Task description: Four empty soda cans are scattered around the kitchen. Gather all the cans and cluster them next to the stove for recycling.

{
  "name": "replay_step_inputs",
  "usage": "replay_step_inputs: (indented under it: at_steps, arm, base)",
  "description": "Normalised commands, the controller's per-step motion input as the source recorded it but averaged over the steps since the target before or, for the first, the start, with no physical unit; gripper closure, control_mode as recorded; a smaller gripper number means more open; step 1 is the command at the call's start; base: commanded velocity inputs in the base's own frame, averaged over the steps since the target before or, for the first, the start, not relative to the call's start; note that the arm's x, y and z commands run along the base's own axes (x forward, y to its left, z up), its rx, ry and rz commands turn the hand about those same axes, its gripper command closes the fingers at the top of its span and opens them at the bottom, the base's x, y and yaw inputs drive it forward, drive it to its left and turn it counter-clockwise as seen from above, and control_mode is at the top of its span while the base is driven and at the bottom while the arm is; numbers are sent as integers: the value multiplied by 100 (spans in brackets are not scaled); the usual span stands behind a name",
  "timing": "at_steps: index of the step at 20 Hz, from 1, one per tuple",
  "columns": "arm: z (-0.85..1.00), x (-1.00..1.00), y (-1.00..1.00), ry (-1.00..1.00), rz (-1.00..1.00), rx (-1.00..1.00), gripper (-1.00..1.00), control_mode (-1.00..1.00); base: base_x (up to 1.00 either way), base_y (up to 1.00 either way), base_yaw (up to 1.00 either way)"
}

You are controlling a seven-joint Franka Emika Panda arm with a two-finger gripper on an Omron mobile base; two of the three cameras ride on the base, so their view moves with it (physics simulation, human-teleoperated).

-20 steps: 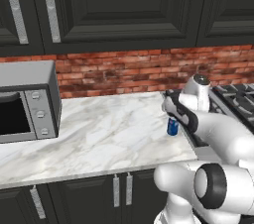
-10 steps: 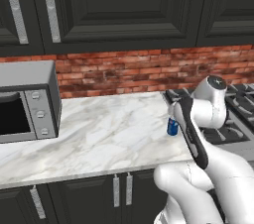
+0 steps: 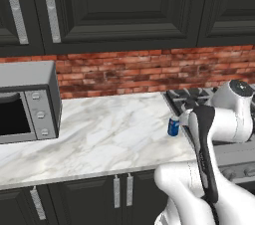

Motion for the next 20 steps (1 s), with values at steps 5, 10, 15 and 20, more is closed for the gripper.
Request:
replay_step_inputs:
  at_steps: [5,10,15,20]
  arm:
    - [33,-72,2,0,0,0,-100,-100]
    - [24,-65,0,0,0,0,-100,-100]
    - [18,-57,0,0,0,0,-100,-100]
    - [18,-52,0,0,0,0,-100,-100]
  base:
    - [0,0,0]
    - [0,0,0]
    - [0,0,0]
    - [0,0,0]
